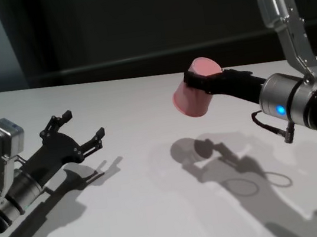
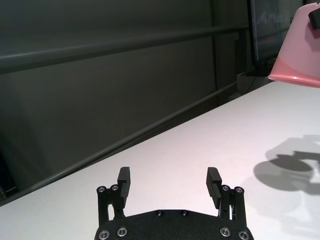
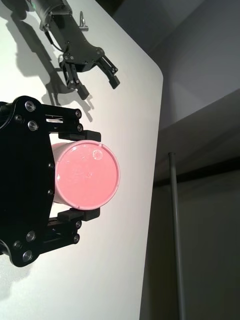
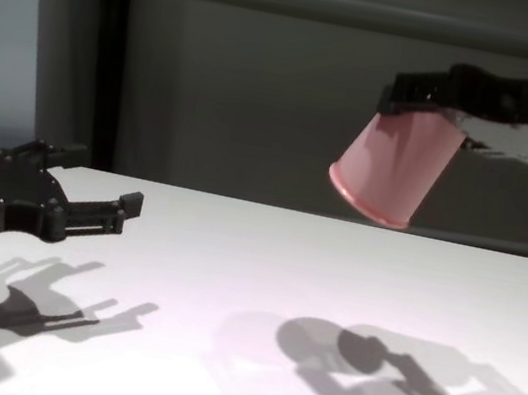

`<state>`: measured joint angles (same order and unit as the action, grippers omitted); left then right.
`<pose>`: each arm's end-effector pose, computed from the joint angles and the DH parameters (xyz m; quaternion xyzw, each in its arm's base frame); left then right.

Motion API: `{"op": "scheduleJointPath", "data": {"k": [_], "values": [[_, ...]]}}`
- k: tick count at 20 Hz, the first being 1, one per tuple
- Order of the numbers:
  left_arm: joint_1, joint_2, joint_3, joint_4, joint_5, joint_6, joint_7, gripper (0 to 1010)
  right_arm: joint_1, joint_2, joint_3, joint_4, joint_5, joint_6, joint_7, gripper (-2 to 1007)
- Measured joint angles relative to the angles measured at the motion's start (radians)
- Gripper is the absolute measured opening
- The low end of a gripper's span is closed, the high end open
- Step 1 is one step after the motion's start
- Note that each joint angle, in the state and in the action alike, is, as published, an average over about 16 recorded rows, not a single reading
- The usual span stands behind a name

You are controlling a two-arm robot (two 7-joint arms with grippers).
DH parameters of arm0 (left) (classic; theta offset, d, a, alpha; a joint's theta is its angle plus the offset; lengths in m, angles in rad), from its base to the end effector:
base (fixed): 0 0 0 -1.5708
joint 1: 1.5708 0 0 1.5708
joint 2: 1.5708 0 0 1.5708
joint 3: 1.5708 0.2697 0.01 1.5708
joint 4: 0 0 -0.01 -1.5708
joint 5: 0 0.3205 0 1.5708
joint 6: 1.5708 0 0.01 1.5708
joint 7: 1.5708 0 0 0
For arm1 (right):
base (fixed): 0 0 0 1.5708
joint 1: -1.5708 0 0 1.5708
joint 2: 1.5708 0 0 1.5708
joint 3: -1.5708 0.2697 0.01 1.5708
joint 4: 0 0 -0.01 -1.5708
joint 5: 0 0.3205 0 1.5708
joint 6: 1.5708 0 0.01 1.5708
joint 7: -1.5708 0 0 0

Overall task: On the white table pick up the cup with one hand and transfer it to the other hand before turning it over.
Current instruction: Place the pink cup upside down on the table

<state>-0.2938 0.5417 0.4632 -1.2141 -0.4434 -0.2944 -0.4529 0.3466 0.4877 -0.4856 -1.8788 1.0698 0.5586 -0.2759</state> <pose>0.3899 0.0817 -0.3085 0.0590 -0.0710 0.4248 0.9006 0.3498 0.0533 -0.1227 -0.0287 0.2218 -0.4849 0.8455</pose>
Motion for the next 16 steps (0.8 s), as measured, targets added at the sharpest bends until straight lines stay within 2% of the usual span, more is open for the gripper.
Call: {"op": "scheduleJointPath", "data": {"k": [7,16], "values": [[0.0,0.0,0.0,0.0,0.0,0.0,0.0,1001,0.037,0.0,-0.07,0.057,-0.028,0.037,-0.011,752],[0.0,0.0,0.0,0.0,0.0,0.0,0.0,1001,0.056,-0.004,-0.132,0.119,-0.085,0.072,-0.009,752]]}}
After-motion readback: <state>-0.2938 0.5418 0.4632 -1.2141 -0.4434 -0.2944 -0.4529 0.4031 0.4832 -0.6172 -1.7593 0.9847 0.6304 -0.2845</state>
